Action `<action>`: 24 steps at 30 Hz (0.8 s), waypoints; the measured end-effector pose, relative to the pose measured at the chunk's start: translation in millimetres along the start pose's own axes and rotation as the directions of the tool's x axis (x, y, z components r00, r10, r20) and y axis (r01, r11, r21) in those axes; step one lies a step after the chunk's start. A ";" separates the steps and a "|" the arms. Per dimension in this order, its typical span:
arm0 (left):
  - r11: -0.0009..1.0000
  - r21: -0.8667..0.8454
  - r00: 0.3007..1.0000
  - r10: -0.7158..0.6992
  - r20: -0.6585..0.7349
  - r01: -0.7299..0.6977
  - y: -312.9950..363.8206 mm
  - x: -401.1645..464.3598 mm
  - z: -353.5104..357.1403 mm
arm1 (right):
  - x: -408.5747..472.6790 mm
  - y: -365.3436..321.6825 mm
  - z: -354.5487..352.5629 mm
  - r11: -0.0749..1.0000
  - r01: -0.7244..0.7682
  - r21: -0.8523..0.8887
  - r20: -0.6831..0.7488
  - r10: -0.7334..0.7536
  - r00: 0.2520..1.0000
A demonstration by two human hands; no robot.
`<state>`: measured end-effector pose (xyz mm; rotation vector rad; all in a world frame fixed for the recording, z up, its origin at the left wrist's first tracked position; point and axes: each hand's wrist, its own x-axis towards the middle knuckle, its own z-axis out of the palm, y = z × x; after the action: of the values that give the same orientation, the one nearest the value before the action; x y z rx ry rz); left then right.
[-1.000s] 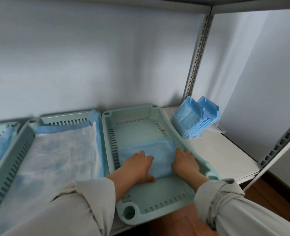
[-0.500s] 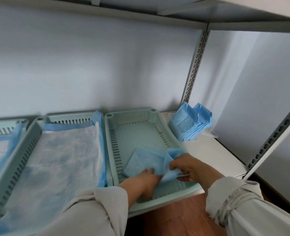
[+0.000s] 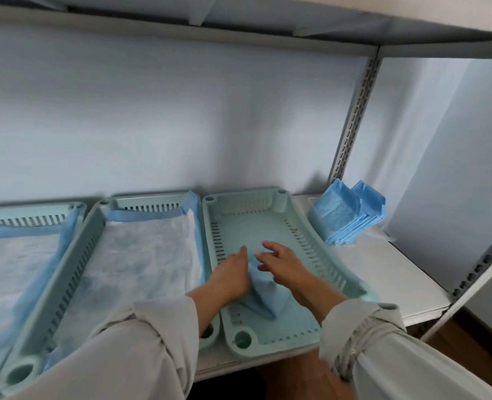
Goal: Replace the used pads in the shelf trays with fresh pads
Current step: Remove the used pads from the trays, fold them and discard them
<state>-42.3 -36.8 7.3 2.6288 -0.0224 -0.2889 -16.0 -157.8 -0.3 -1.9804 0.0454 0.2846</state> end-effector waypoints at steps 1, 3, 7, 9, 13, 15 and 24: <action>1.000 0.004 1.000 0.000 -0.019 0.000 -3.4 1.3 -0.2 | 3.1 0.9 3.4 1.000 -0.004 0.016 -0.003 0.004 1.000; 0.999 0.026 0.997 0.042 -0.063 -0.041 -8.2 2.8 -0.3 | 11.7 9.9 1.5 0.998 0.012 -0.064 -0.109 -0.019 0.994; 0.970 0.145 0.967 0.214 -0.141 -0.194 -7.4 10.4 8.3 | 16.7 29.5 -14.9 0.968 -0.028 -0.250 -0.121 -0.003 0.993; 0.945 0.185 0.962 0.274 -0.007 -0.268 -5.6 14.5 16.1 | 14.9 35.7 -16.0 0.939 0.000 -0.345 0.023 0.008 1.000; 0.913 0.339 0.956 0.143 0.258 -0.228 -7.4 20.6 28.7 | 13.8 46.8 -12.0 0.915 0.066 -0.397 0.184 0.009 0.983; 0.859 0.482 0.976 0.084 0.202 -0.173 -4.8 24.6 29.8 | 17.8 48.4 -14.3 0.895 0.082 -0.438 0.089 -0.048 0.995; 0.813 0.518 0.943 0.110 0.314 -0.267 -17.2 43.5 25.7 | -1.4 36.7 -4.1 0.389 0.286 -0.876 0.296 -0.035 0.955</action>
<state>-5.7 -36.7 -31.6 3.1022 -0.5417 -0.6553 -22.5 -176.9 -31.2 -3.0329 -0.6024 0.4786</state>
